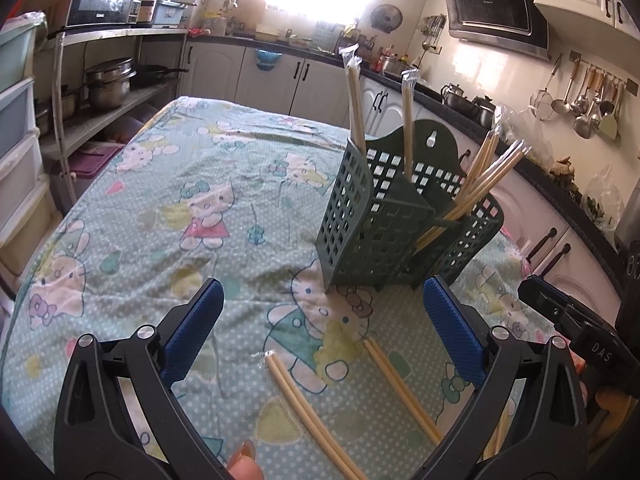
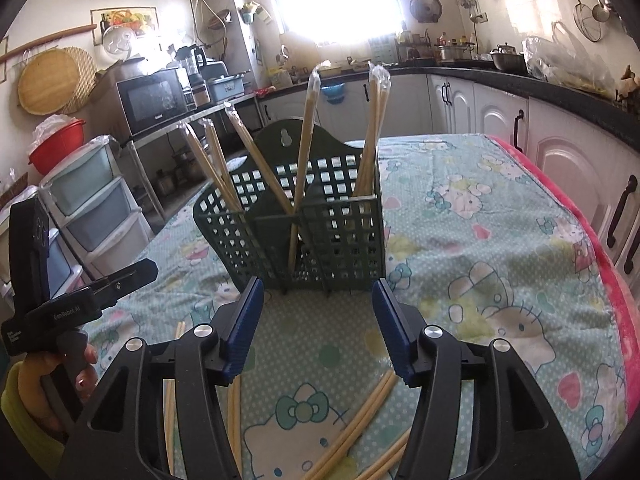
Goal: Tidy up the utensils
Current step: 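Withdraw both open grippers from the basket toward the remaining loose chopsticks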
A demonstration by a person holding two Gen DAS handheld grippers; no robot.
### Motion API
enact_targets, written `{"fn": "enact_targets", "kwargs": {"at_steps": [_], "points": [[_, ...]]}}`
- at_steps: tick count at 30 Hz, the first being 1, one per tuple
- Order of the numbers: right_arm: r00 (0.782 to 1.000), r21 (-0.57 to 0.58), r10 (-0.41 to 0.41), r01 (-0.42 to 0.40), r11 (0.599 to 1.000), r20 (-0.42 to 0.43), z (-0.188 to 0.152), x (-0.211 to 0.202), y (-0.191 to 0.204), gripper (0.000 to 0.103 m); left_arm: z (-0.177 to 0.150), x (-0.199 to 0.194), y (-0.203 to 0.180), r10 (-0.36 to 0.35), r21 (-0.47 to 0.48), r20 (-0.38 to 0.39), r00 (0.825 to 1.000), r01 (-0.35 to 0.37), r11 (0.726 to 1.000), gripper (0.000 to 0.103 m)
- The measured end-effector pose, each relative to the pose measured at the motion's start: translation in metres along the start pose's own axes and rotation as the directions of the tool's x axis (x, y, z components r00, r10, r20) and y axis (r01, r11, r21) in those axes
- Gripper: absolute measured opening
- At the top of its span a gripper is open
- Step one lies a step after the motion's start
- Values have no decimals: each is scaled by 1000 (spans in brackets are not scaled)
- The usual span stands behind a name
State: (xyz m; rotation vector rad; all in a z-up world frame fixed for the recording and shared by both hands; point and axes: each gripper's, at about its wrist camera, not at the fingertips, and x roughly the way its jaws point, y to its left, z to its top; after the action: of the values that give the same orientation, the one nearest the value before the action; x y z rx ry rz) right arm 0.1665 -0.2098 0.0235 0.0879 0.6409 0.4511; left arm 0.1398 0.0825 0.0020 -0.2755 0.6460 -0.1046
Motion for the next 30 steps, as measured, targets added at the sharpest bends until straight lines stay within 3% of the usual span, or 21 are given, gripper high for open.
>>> {"fn": "enact_targets", "kwargs": {"at_steps": [30], "points": [[989, -7, -30, 29, 1000, -148, -39, 15, -13, 55, -41, 21, 7, 6, 14, -162, 987, -4, 1000, 92]]}}
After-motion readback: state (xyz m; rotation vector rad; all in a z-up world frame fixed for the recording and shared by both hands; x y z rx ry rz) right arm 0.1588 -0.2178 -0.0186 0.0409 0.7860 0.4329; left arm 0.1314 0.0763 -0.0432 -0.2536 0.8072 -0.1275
